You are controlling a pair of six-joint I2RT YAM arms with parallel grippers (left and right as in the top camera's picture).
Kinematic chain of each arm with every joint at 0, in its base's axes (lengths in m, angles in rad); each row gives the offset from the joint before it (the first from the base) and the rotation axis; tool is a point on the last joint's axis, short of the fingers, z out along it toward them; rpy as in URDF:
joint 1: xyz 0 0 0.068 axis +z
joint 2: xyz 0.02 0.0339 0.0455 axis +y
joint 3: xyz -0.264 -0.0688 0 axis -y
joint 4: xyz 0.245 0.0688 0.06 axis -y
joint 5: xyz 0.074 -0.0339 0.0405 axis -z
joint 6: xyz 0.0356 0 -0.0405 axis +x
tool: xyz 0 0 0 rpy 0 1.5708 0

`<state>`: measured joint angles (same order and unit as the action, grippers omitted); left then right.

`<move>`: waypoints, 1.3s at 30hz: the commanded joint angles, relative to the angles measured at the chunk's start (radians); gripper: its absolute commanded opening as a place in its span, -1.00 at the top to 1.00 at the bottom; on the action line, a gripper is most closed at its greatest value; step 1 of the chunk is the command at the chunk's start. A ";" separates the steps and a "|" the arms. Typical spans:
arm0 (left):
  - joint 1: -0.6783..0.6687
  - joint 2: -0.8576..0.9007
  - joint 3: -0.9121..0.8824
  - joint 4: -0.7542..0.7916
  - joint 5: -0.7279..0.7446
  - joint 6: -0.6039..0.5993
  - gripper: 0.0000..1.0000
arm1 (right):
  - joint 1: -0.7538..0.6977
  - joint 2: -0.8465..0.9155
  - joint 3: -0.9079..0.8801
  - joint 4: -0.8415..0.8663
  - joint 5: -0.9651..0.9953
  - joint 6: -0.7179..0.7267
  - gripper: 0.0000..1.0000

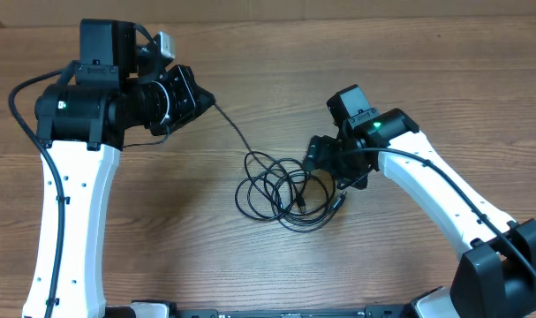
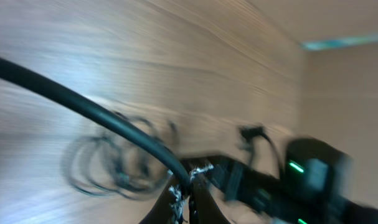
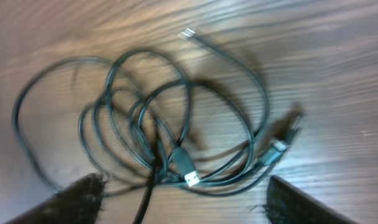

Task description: Untangle cables

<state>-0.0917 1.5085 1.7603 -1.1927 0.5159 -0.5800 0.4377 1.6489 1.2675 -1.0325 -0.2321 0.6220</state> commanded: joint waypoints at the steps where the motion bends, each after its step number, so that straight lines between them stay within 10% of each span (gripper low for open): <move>1: -0.014 0.016 -0.010 -0.004 -0.342 0.076 0.91 | 0.039 0.003 0.001 0.003 -0.121 -0.080 -1.00; 6: -0.011 0.063 -0.013 -0.004 -0.632 0.063 0.91 | 0.103 0.003 0.001 0.018 -0.121 -0.074 -1.00; 17: -0.007 0.256 -0.013 0.028 -0.597 0.064 0.92 | 0.272 0.003 0.001 0.092 -0.029 -0.156 -1.00; 30: 0.034 0.228 0.068 0.047 0.180 0.202 0.92 | 0.285 0.003 0.001 0.166 -0.002 -0.159 -1.00; 39: 0.032 0.208 0.235 -0.093 0.072 0.199 0.92 | 0.276 0.001 0.071 0.143 0.092 -0.334 -1.00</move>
<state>-0.0589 1.7535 1.9362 -1.2549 0.6197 -0.4080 0.7208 1.6489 1.2732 -0.8680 -0.2085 0.3782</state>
